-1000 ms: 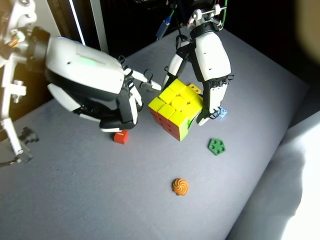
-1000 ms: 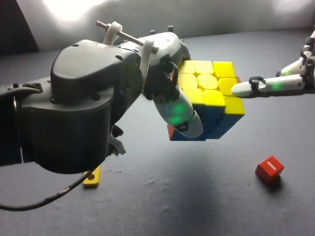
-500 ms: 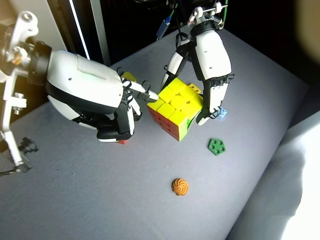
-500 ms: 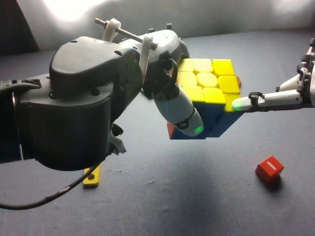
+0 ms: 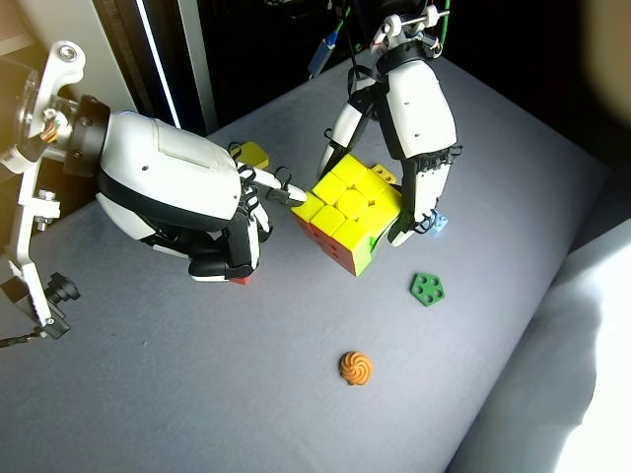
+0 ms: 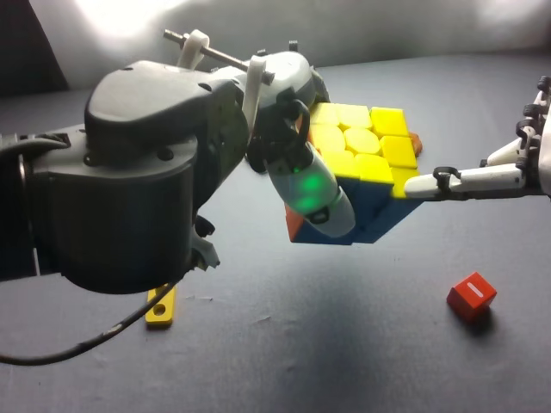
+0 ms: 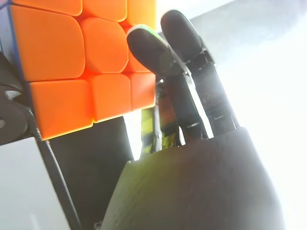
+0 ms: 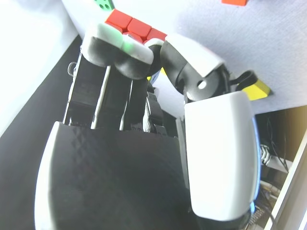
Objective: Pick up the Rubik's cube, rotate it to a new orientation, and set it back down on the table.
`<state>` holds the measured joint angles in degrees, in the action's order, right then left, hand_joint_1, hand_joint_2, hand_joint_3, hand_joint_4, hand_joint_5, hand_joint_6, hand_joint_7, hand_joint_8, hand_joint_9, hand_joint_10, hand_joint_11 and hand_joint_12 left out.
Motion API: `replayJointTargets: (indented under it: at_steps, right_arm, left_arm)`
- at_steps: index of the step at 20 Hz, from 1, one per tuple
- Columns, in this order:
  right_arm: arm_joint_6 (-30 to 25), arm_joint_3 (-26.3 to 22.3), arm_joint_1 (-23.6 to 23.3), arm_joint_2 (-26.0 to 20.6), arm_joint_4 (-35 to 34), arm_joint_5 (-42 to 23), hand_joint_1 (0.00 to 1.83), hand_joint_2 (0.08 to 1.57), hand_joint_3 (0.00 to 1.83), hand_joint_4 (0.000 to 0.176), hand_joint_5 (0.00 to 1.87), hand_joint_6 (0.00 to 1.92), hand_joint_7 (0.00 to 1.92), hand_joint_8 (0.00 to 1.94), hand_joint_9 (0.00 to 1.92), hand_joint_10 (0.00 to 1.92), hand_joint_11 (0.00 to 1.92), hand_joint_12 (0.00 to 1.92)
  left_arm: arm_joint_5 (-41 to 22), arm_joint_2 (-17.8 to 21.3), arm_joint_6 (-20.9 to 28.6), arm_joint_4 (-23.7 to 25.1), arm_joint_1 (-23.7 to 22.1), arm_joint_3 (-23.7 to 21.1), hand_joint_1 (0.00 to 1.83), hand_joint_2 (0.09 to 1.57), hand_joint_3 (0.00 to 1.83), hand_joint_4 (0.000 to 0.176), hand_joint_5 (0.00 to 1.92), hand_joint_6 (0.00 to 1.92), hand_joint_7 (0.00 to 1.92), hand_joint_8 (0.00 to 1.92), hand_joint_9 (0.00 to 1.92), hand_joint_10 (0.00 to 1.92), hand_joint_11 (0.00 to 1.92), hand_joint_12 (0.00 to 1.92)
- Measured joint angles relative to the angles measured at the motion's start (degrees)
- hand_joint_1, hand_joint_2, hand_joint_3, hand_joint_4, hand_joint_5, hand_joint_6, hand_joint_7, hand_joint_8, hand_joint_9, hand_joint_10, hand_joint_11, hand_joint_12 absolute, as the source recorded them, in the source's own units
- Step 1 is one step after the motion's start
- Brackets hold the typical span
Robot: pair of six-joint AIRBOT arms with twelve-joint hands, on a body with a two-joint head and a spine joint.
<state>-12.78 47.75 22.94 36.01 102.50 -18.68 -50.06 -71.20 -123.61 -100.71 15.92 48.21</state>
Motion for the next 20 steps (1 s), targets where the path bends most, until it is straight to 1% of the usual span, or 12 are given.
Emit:
replayJointTargets:
  at_steps: [2, 4, 5, 8, 9, 10, 12, 13, 16, 17, 19, 20]
  right_arm:
    - [0.0, 0.0, 0.9, 0.9, 0.2, 0.4, 1.33, 1.0, 0.56, 0.117, 0.0, 0.0, 0.72, 1.62, 1.06, 1.92, 1.05, 1.92]
    - [0.0, 0.0, 1.2, 1.7, 0.5, 0.6, 1.32, 1.06, 0.49, 0.136, 0.0, 0.0, 0.67, 1.66, 1.01, 1.92, 1.0, 1.92]
    - [0.0, 0.0, 1.2, 1.9, 0.5, 0.8, 1.32, 1.08, 0.42, 0.122, 0.0, 0.0, 0.69, 1.61, 1.01, 1.92, 1.0, 1.92]
    - [0.0, 0.0, 1.2, 2.0, 0.5, 1.0, 1.32, 1.11, 0.34, 0.127, 0.0, 0.0, 0.69, 1.59, 0.99, 1.92, 0.96, 1.92]
    - [0.0, 0.0, 1.2, 2.0, 0.5, 1.0, 1.33, 1.1, 0.34, 0.118, 0.0, 0.0, 0.71, 1.56, 1.0, 1.92, 0.97, 1.92]
    - [0.0, 0.0, 1.2, 2.0, 0.5, 1.2, 1.33, 1.09, 0.34, 0.129, 0.0, 0.0, 0.71, 1.55, 1.01, 1.92, 0.97, 1.92]
    - [0.0, 0.0, 1.2, 2.2, 0.5, 1.5, 1.33, 1.05, 0.42, 0.126, 0.0, 0.0, 0.73, 1.55, 1.03, 1.92, 0.98, 1.92]
    - [0.0, 0.0, 1.2, 2.6, 0.5, 2.0, 1.33, 1.03, 0.49, 0.127, 0.0, 0.0, 0.72, 1.6, 1.03, 1.92, 0.99, 1.92]
    - [0.0, 0.5, 1.3, 4.5, 0.4, 3.3, 1.34, 1.01, 0.52, 0.131, 0.0, 0.0, 0.72, 1.59, 1.04, 1.92, 1.01, 1.92]
    - [0.0, 0.5, 1.6, 4.9, 0.4, 3.7, 1.33, 1.02, 0.51, 0.133, 0.0, 0.0, 0.71, 1.61, 1.03, 1.92, 1.0, 1.92]
    - [-0.5, 0.9, 1.6, 5.7, 0.5, 4.2, 1.32, 1.11, 0.35, 0.135, 0.0, 0.0, 0.7, 1.58, 1.0, 1.92, 0.96, 1.92]
    - [-0.5, 1.0, 1.6, 5.8, 0.5, 4.4, 1.32, 1.12, 0.33, 0.145, 0.0, 0.0, 0.69, 1.59, 0.98, 1.92, 0.96, 1.92]
  left_arm:
    - [0.0, 0.0, 0.0, -0.1, 0.0, 0.0, 1.37, 1.14, 0.0, 0.0, 0.99, 0.88, 0.87, 1.14, 0.81, 1.38, 0.64, 1.32]
    - [0.0, 0.0, 0.2, 0.0, 0.0, 0.0, 1.37, 1.14, 0.0, 0.0, 1.0, 0.85, 0.87, 1.13, 0.82, 1.37, 0.65, 1.33]
    - [0.0, 0.0, 0.2, 0.1, 0.0, 0.0, 1.37, 1.13, 0.0, 0.0, 1.01, 0.84, 0.88, 1.11, 0.83, 1.36, 0.65, 1.33]
    - [-0.2, 0.1, 0.2, -0.1, -0.2, 0.0, 1.37, 1.13, 0.0, 0.0, 1.04, 0.76, 0.88, 1.13, 0.84, 1.37, 0.67, 1.31]
    - [-0.2, 0.0, 0.2, -0.1, -0.2, 0.0, 1.37, 1.13, 0.0, 0.0, 1.03, 0.77, 0.86, 1.16, 0.84, 1.37, 0.68, 1.31]
    - [-0.2, 0.0, 0.2, -0.1, -0.3, 0.0, 1.37, 1.13, 0.0, 0.0, 1.02, 0.8, 0.87, 1.13, 0.85, 1.36, 0.68, 1.31]
    - [-0.3, 0.2, 0.2, -0.2, -0.4, 0.0, 1.36, 1.14, 0.0, 0.0, 0.99, 0.89, 0.85, 1.13, 0.81, 1.4, 0.62, 1.36]
    - [-0.4, 0.3, 0.0, -0.5, -0.5, 0.0, 1.36, 1.14, 0.0, 0.0, 1.0, 0.88, 0.86, 1.12, 0.81, 1.4, 0.61, 1.37]
    - [-0.7, 0.3, 0.1, -0.5, -0.8, 0.3, 1.37, 1.13, 0.0, 0.0, 1.02, 0.82, 0.88, 1.11, 0.85, 1.35, 0.67, 1.32]
    - [-0.6, 0.3, 0.2, -0.5, -0.8, 0.3, 1.37, 1.13, 0.0, 0.0, 1.01, 0.86, 0.87, 1.11, 0.83, 1.37, 0.64, 1.34]
    - [-0.7, 0.3, 0.2, -0.5, -0.8, 0.3, 1.37, 1.13, 0.0, 0.0, 1.0, 0.83, 0.89, 1.12, 0.84, 1.36, 0.66, 1.33]
    - [-0.8, 0.3, 0.2, -0.5, -0.9, 0.3, 1.37, 1.13, 0.0, 0.0, 1.0, 0.84, 0.9, 1.11, 0.85, 1.35, 0.66, 1.3]
